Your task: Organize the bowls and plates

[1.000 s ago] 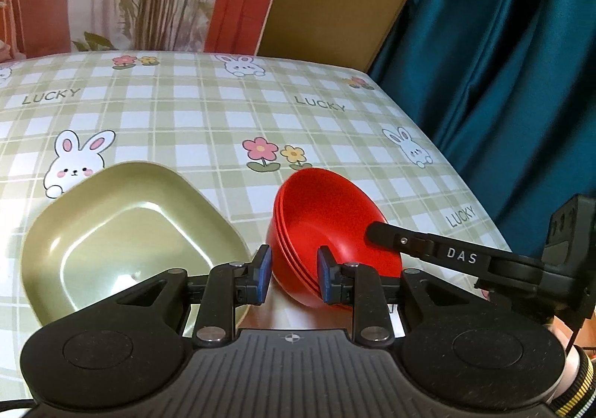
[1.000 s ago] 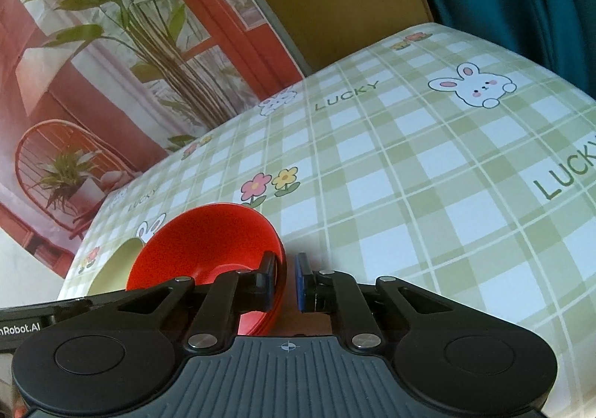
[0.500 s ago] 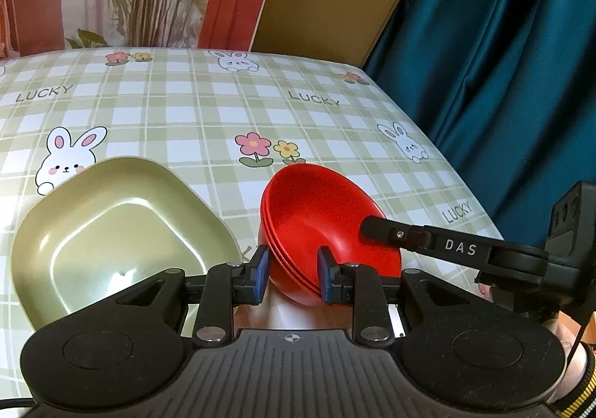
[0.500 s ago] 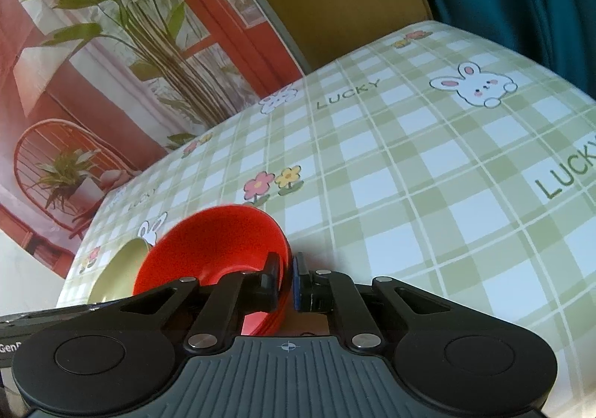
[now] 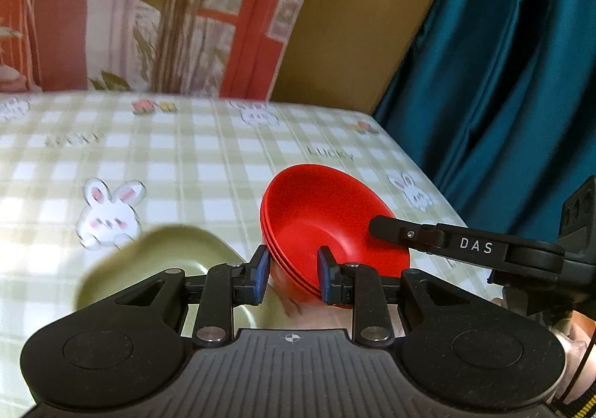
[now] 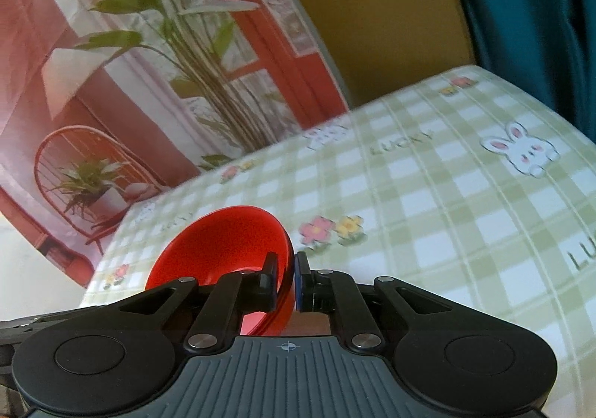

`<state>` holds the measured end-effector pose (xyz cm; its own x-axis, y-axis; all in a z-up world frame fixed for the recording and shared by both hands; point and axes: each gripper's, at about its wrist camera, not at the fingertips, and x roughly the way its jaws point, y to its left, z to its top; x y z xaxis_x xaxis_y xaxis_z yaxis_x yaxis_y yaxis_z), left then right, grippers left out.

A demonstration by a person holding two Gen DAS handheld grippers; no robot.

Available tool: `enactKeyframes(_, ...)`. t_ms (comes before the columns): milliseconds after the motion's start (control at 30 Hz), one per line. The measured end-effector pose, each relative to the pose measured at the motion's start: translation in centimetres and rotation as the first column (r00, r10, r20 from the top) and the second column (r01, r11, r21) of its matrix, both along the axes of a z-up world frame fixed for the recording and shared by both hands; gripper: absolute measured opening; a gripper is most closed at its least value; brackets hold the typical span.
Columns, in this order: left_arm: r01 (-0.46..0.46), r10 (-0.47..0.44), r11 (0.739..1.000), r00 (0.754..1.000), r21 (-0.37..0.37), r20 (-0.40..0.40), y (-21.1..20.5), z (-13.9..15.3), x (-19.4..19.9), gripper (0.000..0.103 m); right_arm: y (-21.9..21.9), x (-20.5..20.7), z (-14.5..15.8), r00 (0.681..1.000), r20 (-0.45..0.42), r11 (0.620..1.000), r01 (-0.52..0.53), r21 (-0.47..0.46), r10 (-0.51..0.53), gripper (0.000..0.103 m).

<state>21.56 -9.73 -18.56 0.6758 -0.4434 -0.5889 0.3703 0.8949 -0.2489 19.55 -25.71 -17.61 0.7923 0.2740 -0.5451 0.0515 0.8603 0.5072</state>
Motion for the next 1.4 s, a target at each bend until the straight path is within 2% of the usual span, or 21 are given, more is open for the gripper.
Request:
enactKeyframes(300,-0.086,0.083,0.996,0.989,0.016,0.119,5.2,4.8,0.8,0.028,6.0,3.7,4.6,0.992,0.086,0.996,-0.087,-0.024,0.089,0.011)
enactKeyframes(533,-0.132,0.128,0.991,0.981,0.02,0.149,8.8,6.6,1.0,0.028,10.0,5.4,6.4,0.981,0.118,0.988,-0.147,-0.051,0.152,0.011)
enactKeyframes(700,-0.144,0.145,0.989,0.985,-0.012,0.09,10.6,5.0,0.9,0.028,11.3,5.1,5.4,0.98,0.08,0.982,-0.18,-0.063,0.184,0.011)
enactKeyframes(1067,-0.117,0.117,0.993,0.993,-0.023,-0.019,10.5,0.4,-0.3,0.028,11.0,2.6,1.8,0.979,-0.028,0.974,-0.202,-0.102,0.2,0.011)
enactKeyframes(1400,-0.105,0.105,0.994,0.991,0.002,-0.082,10.4,-2.3,-1.8,0.028,10.8,0.7,-0.5,0.972,-0.094,0.969,-0.225,-0.106,0.216,0.011)
